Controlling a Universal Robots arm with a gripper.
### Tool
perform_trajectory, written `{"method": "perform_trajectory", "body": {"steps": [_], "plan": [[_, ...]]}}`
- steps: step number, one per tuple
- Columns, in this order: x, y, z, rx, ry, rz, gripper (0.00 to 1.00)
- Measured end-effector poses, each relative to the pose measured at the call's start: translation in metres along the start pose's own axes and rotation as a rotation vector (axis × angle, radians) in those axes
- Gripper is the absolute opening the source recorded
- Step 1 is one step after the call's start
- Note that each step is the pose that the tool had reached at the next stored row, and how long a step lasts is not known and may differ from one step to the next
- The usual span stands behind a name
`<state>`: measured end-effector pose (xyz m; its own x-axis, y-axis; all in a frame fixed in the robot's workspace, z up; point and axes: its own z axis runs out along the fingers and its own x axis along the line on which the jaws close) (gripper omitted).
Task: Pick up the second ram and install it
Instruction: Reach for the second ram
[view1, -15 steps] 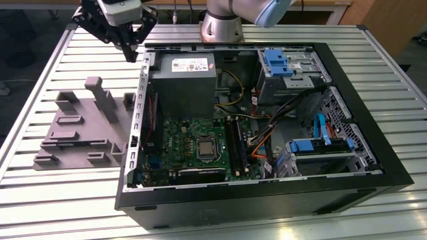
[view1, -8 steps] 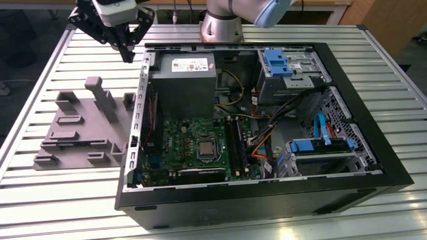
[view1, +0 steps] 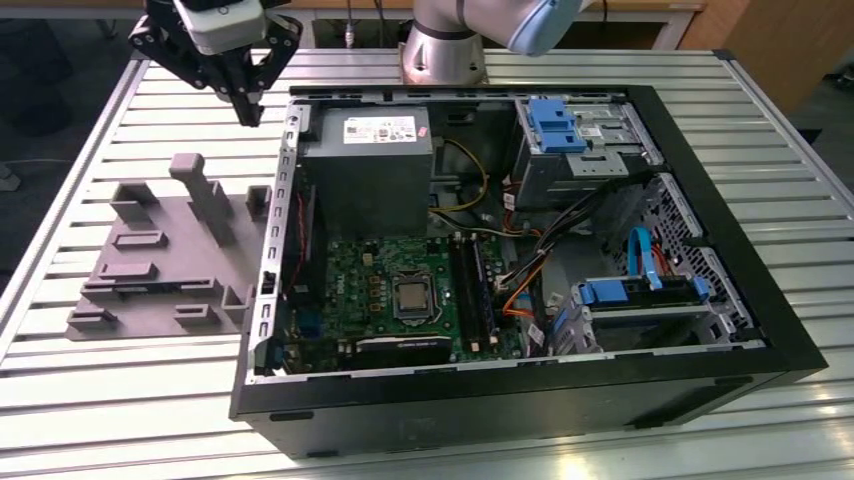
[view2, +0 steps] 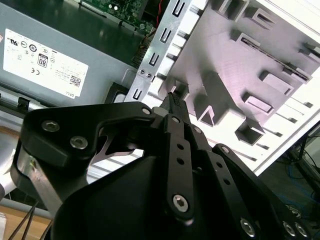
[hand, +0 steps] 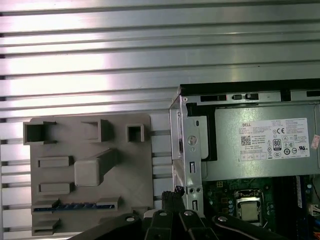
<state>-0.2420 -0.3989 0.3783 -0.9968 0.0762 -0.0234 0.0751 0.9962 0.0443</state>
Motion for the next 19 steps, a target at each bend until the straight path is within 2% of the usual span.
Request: {"method": "perform_trajectory", "body": {"steps": [6, 7, 19], "plan": [[0.0034, -0.0003, 0.0005, 0.0000, 0.0000, 0.000, 0.11], [0.0106, -0.0009, 0.0014, 0.0000, 0.0000, 0.000, 0.11], [0.0157, -0.0013, 0.0020, 0.0000, 0.0001, 0.000, 0.11]]}}
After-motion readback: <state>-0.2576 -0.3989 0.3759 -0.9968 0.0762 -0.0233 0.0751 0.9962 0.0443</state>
